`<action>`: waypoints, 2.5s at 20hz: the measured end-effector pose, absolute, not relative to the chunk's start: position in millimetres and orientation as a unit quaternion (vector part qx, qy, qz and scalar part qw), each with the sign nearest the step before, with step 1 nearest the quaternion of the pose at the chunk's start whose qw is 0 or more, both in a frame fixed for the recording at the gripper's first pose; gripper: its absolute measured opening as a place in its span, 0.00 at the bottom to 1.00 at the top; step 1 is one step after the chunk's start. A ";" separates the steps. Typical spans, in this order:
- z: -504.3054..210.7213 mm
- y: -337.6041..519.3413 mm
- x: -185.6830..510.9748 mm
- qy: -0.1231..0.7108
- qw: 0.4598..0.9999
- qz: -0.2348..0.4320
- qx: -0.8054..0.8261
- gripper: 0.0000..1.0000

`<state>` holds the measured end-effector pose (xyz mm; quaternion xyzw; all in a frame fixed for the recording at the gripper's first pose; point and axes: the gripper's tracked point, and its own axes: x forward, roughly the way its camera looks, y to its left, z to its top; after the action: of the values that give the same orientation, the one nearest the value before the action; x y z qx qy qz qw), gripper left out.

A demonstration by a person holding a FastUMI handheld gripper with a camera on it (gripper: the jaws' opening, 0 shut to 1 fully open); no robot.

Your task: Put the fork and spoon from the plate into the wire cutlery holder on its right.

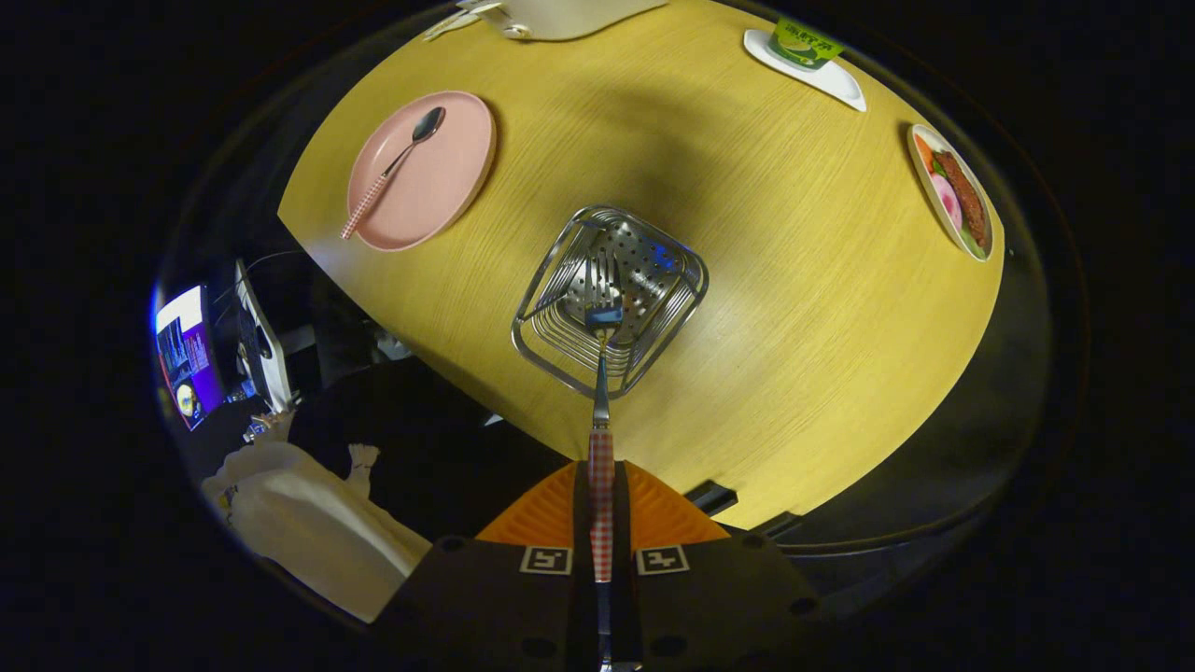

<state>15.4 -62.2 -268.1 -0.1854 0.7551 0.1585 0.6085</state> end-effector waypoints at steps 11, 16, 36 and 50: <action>-279.9 -51.6 52.9 0.757 0.619 0.142 -0.155 0.42; -259.8 -43.1 64.9 0.708 0.682 0.147 -0.111 0.97; -86.9 -35.2 80.5 0.354 0.928 0.107 -0.038 1.00; -133.2 121.9 75.2 0.298 0.946 0.109 0.061 0.99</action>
<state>75.2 121.9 -133.2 0.0609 0.2981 0.1093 0.9463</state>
